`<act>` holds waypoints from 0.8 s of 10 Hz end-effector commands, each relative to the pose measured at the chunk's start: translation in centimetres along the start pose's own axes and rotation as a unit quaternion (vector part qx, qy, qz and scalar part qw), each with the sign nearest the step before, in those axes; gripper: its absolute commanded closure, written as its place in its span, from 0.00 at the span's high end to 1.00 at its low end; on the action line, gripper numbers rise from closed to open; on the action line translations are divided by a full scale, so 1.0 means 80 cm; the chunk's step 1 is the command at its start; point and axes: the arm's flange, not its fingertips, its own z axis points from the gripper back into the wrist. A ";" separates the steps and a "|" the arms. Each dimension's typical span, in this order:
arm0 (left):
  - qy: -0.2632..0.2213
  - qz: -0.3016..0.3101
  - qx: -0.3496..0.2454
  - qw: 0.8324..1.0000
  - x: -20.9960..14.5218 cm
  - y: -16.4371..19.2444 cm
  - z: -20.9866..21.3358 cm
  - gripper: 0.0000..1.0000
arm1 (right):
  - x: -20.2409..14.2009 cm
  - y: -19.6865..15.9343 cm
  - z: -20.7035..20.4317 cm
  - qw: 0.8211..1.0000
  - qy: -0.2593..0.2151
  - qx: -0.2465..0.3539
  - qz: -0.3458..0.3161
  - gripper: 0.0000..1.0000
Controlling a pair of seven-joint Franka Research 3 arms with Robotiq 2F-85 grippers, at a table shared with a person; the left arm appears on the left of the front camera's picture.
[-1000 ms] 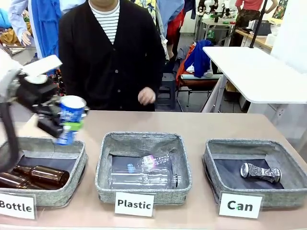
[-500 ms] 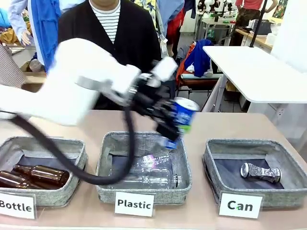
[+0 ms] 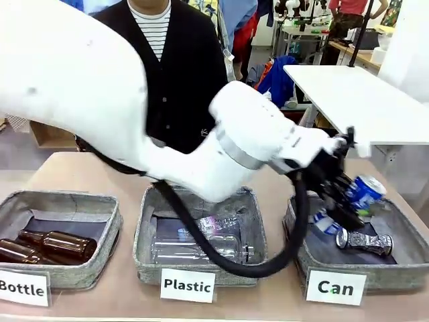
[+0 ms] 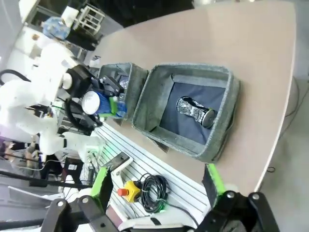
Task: Sort the can waste into the basket.
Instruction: Pick up the can waste from the table and place it in the right Fabric basket.
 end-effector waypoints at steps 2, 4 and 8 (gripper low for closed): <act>0.034 0.007 -0.004 0.999 0.043 0.044 -0.033 0.03 | 0.007 0.012 0.003 1.000 0.004 -0.001 0.003 1.00; 0.031 0.006 -0.003 0.999 0.020 0.022 -0.030 0.03 | 0.007 0.012 0.003 1.000 0.004 -0.001 0.003 1.00; 0.049 -0.023 -0.006 0.999 0.020 0.035 -0.036 0.03 | 0.007 0.012 0.003 1.000 0.004 -0.001 0.003 1.00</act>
